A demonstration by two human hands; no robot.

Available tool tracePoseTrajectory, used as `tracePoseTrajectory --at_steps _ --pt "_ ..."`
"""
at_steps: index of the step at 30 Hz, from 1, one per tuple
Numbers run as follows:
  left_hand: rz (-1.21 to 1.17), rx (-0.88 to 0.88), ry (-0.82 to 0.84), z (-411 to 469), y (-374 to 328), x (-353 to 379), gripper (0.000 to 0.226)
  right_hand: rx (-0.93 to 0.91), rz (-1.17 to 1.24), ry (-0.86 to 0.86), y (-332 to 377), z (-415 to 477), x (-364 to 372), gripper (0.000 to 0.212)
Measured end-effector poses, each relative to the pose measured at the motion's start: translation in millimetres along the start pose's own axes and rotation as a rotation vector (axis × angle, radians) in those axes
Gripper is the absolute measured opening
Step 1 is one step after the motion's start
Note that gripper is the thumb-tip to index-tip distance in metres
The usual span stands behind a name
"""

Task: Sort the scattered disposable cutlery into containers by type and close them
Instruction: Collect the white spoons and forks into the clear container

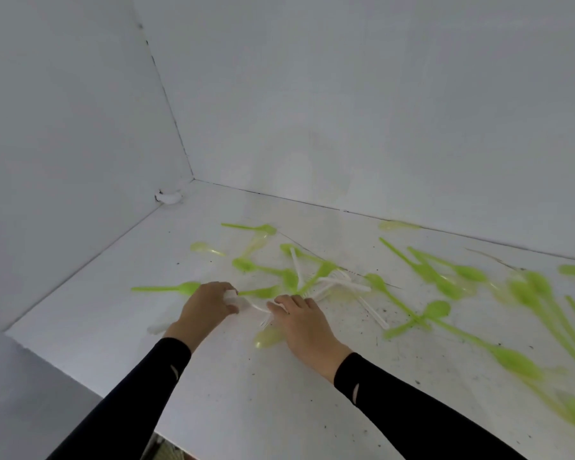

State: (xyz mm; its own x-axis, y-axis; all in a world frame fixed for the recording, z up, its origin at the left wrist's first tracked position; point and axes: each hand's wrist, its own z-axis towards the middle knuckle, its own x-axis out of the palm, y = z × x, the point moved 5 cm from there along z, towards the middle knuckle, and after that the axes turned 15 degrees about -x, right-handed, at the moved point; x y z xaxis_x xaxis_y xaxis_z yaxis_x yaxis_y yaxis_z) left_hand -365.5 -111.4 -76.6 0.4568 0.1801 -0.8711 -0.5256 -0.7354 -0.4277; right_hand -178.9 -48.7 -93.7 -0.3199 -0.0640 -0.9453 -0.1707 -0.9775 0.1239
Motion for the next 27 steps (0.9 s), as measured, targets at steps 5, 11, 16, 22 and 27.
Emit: tracePoseTrajectory --at_steps 5,11,16,22,27 --pt "-0.044 0.074 -0.07 2.2 -4.7 -6.3 0.009 0.007 -0.022 -0.143 -15.0 -1.6 -9.9 0.011" --pt "-0.63 0.089 0.132 -19.3 -50.2 -34.3 0.019 0.17 0.445 -0.369 -18.5 1.7 -50.9 0.027" --pt "-0.84 0.154 0.258 -42.0 -95.6 -34.9 0.015 0.382 0.862 -0.407 -24.1 14.7 -72.6 0.029" --pt "-0.971 0.055 0.088 -42.7 -117.4 -22.0 0.026 0.518 1.159 -0.372 -26.9 13.8 -70.2 0.031" --pt "-1.025 -0.01 0.396 -55.3 -137.6 2.1 0.033 0.642 1.062 -0.36 -38.2 7.1 -69.0 0.035"
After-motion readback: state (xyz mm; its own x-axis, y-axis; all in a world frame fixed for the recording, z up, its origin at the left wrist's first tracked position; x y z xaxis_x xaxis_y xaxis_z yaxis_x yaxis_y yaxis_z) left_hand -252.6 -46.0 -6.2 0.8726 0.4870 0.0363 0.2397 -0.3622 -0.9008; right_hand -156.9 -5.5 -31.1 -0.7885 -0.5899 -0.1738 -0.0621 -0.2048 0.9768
